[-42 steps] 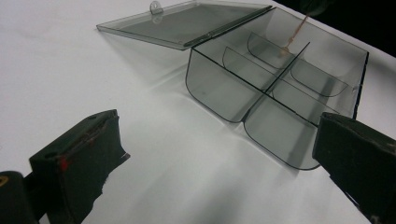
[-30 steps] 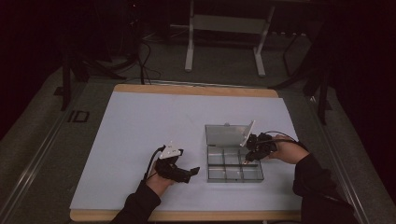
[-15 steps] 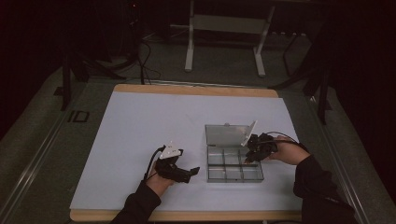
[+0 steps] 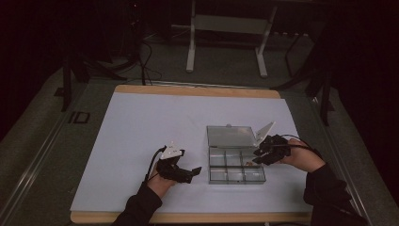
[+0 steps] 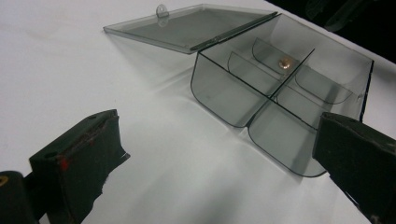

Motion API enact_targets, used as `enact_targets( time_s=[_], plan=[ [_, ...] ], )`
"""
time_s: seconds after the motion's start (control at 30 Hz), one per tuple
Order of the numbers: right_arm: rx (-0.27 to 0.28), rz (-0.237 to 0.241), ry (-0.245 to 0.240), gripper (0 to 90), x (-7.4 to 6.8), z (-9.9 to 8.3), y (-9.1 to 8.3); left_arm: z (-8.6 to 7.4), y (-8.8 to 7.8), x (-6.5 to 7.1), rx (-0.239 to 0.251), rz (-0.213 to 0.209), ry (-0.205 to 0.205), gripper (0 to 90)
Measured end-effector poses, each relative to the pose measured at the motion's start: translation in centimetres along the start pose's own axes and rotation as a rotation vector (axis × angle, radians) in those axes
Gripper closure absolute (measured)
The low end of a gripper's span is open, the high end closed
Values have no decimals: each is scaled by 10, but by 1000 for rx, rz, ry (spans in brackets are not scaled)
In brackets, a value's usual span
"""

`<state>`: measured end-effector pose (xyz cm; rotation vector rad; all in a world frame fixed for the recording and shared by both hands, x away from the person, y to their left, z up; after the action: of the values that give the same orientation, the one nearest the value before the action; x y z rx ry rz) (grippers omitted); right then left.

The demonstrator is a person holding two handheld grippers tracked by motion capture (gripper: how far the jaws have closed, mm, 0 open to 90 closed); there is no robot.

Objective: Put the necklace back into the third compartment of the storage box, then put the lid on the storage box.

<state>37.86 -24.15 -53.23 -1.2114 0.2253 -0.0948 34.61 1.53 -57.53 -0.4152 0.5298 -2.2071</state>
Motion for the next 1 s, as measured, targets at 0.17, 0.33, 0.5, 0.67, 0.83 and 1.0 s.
enact_targets(
  time_s=[0.17, 0.33, 0.5, 0.67, 0.83, 1.0],
  plan=[
    [58, -20, 21, 583, -5, -5, -7, 3, 1, 2, -5, 3, 40, 20],
    [100, -31, 59, 547, -7, -11, -10, 7, 3, 7, -33, 18, 78, 19],
    [187, -60, 91, 508, -9, -18, -15, 16, 9, 12, -33, 5, 61, 19],
    [258, -87, 131, 495, -7, -22, -21, 24, 15, 17, -102, -7, 22, 19],
    [298, -119, 162, 486, -2, -27, -22, 34, 22, 22, -102, -1, 49, 19],
    [313, -154, 181, 477, 3, -32, -21, 48, 29, 19, -79, -4, 11, 20]
  ],
)
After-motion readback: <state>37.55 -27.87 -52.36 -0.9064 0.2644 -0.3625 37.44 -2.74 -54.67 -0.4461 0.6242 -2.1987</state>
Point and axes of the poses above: each handheld gripper's, and its own axes: y roughly forward along the jaws, z roughly out of its top, x roughly to its right, the point moved 9 cm from there along y, roughly forward along the jaws, and after that the axes turned 12 degrees about z, right-handed, at the moved point
